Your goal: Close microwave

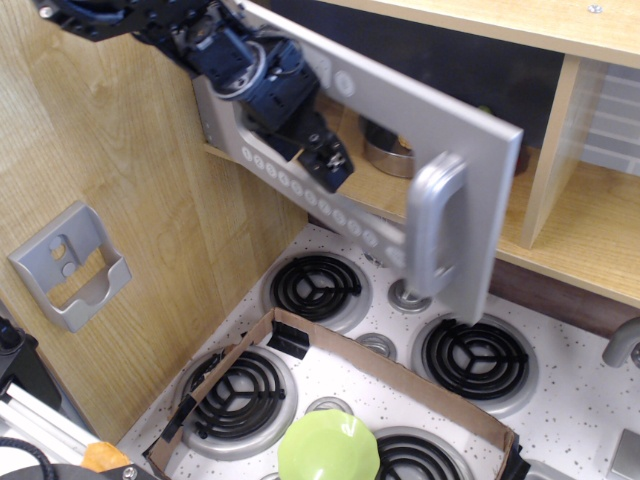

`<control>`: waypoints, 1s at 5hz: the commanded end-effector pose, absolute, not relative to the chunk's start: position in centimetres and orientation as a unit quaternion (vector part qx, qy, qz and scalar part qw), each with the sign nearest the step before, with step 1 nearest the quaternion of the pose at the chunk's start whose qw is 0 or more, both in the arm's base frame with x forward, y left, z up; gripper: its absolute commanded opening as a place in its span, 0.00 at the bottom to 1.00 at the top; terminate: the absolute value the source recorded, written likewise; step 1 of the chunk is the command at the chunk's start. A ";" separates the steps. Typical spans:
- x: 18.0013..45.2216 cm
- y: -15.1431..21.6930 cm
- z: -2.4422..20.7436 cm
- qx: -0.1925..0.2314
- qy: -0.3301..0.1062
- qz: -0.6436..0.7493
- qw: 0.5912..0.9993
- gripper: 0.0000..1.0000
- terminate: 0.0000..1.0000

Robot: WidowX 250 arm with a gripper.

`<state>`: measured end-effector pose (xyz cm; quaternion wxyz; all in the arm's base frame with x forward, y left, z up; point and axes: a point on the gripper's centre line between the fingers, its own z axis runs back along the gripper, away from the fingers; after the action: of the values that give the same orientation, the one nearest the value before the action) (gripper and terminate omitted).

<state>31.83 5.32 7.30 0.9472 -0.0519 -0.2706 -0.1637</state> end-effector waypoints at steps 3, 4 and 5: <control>36.0 4.3 10.1 -0.034 -0.303 -0.209 0.929 1.00 0.00; 34.3 3.7 10.2 -0.019 -0.265 -0.189 0.945 1.00 0.00; 32.0 3.3 10.4 -0.009 -0.198 -0.155 0.968 1.00 0.00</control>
<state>30.99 3.40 7.75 0.9741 -0.0213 -0.1693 -0.1484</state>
